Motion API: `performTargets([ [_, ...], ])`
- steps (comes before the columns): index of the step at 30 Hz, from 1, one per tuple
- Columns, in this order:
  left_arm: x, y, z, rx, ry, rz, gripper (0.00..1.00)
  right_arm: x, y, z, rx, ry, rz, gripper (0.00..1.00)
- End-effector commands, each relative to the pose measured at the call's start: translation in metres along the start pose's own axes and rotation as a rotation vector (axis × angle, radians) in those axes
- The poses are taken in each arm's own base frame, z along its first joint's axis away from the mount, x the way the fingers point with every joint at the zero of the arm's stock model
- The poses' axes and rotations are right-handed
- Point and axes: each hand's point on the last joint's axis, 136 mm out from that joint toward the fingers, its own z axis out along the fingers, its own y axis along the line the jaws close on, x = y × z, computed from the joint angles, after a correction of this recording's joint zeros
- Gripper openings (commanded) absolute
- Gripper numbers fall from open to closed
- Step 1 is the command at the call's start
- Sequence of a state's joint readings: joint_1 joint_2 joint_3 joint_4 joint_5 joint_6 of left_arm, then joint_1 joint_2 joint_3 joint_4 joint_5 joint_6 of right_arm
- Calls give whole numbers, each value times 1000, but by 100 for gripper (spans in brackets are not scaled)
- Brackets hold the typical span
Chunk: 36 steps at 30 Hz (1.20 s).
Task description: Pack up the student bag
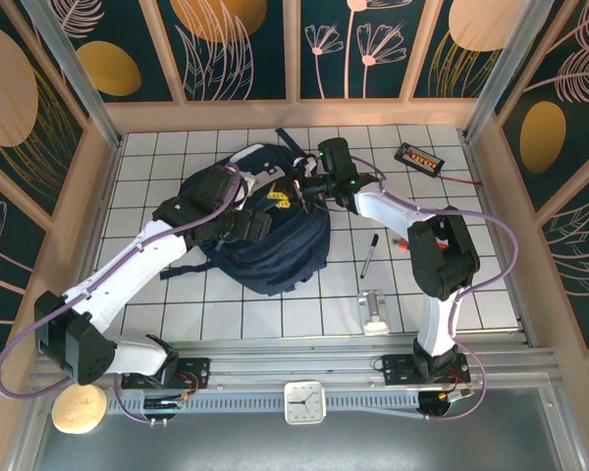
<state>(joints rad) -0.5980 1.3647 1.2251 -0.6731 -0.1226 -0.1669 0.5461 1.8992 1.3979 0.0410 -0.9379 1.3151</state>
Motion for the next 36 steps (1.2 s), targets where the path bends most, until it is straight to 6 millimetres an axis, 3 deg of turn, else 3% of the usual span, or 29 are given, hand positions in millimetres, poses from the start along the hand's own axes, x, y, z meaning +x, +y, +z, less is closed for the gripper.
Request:
performTargets([
  [1, -18, 6, 3, -64, -49, 70, 98, 24, 67, -10, -125, 9, -138, 0],
  [5, -21, 6, 18, -83, -34, 98, 91, 29, 75, -9, -131, 19, -144, 0],
  [7, -24, 7, 26, -98, -28, 98, 79, 30, 76, -8, -132, 23, -145, 0],
  [9, -27, 12, 32, -131, -29, 85, 63, 31, 74, -7, -129, 28, -141, 0],
  [13, -26, 14, 45, -162, 6, 65, 7, 28, 62, -9, -107, 24, -127, 0],
  [14, -25, 15, 46, -166, 14, 61, 0, 28, 60, -10, -103, 19, -128, 0],
  [17, -24, 16, 47, -171, 17, 52, 0, 24, 59, -22, -60, -23, -170, 17],
  [18, -24, 16, 47, -171, 18, 50, 0, 24, 61, -27, -26, -51, -205, 30],
  [20, -24, 17, 45, -175, 15, 40, 0, 17, 62, -48, 63, -133, -273, 65],
  [21, -23, 17, 45, -176, 15, 34, 0, 12, 60, -61, 126, -181, -308, 99],
  [26, -19, 18, 50, -170, 20, -14, 0, 12, 47, -120, 346, -392, -441, 99],
  [30, -17, 12, 52, -141, 27, -45, 0, 12, 32, -189, 462, -625, -478, 99],
  [32, -16, 8, 53, -111, 29, -47, 0, 10, 7, -216, 496, -682, -408, 99],
  [34, -14, 1, 55, -76, 40, -54, 0, 9, -26, -231, 454, -630, -341, 99],
  [36, -13, -2, 56, -53, 42, -63, 0, 6, -66, -248, 468, -609, -233, 91],
])
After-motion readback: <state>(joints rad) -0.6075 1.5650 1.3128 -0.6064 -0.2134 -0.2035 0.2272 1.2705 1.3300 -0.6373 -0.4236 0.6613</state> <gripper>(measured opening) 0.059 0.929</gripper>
